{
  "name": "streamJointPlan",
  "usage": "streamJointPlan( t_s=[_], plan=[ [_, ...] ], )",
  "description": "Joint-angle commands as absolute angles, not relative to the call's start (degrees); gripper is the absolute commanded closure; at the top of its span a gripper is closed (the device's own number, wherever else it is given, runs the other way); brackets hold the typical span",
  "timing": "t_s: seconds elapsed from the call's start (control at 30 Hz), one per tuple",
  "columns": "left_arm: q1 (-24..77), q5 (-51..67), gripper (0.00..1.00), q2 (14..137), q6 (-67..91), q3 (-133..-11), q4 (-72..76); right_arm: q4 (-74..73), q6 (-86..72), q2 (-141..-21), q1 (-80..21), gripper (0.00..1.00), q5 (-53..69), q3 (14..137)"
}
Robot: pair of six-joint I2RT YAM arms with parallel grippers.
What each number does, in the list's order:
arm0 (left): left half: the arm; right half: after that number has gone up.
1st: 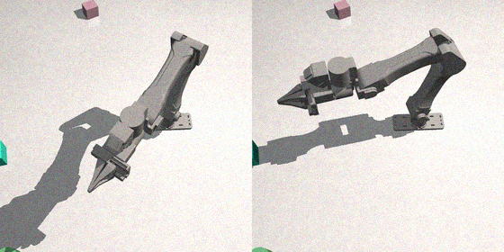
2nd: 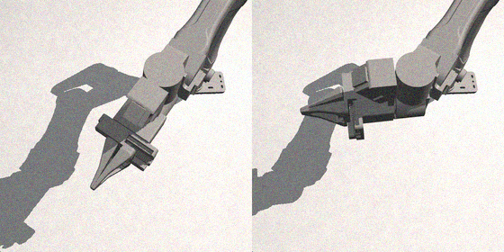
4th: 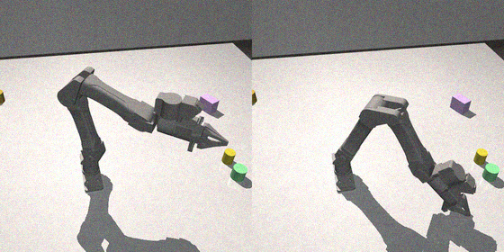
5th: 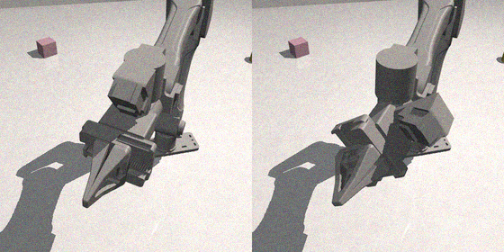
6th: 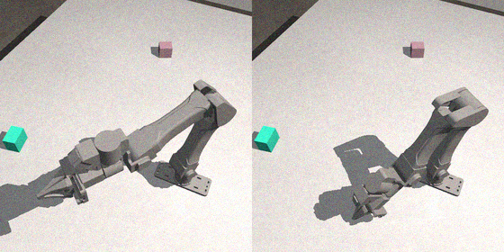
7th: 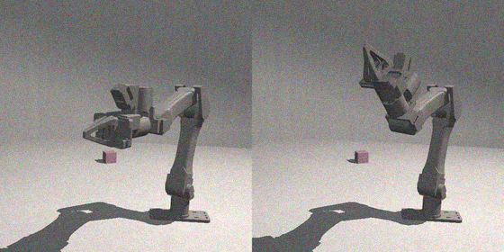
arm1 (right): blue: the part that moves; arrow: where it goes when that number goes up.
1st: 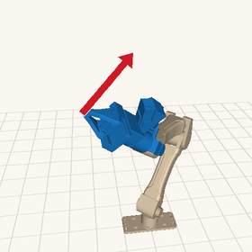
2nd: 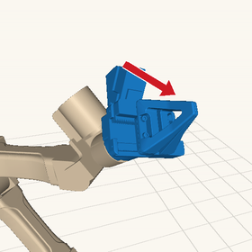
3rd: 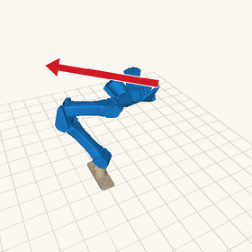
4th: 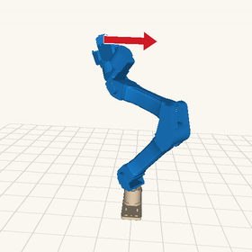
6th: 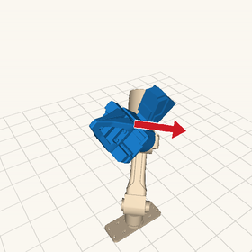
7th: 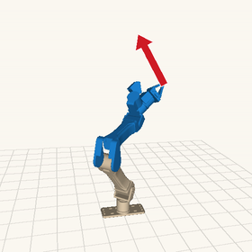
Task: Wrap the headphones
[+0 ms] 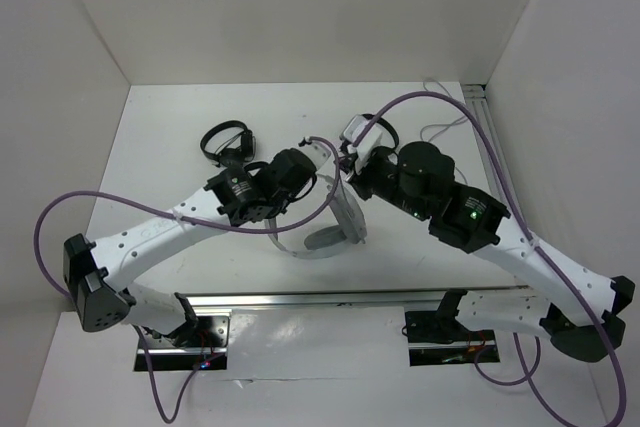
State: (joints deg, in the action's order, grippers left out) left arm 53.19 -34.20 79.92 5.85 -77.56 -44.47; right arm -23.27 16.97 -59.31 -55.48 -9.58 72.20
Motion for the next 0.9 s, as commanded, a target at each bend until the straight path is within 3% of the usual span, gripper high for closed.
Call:
streamJointPlan(
  t_s=[0.0,0.23,0.43,0.67,0.87],
  plan=[
    [52.39,-27.01,1.00,75.51,5.01,-77.87,-38.77,-19.00,14.86,-56.17,-53.18,1.00,-0.55,72.26],
    [49.75,-19.34,1.00,73.22,5.63,-78.48,-38.14,-20.91,12.49,-57.03,-47.72,1.00,6.06,71.89],
    [49.75,-19.33,1.00,73.21,6.15,-79.01,-38.14,-24.07,11.95,-61.08,-45.97,1.00,12.20,74.61],
    [49.75,-22.68,1.00,71.37,6.77,-78.49,-36.39,-26.10,10.90,-66.18,-45.44,1.00,11.69,75.41],
    [49.75,-16.54,1.00,66.19,3.88,-76.38,-33.05,-26.72,10.90,-67.41,-43.42,1.00,9.15,74.88]
  ],
)
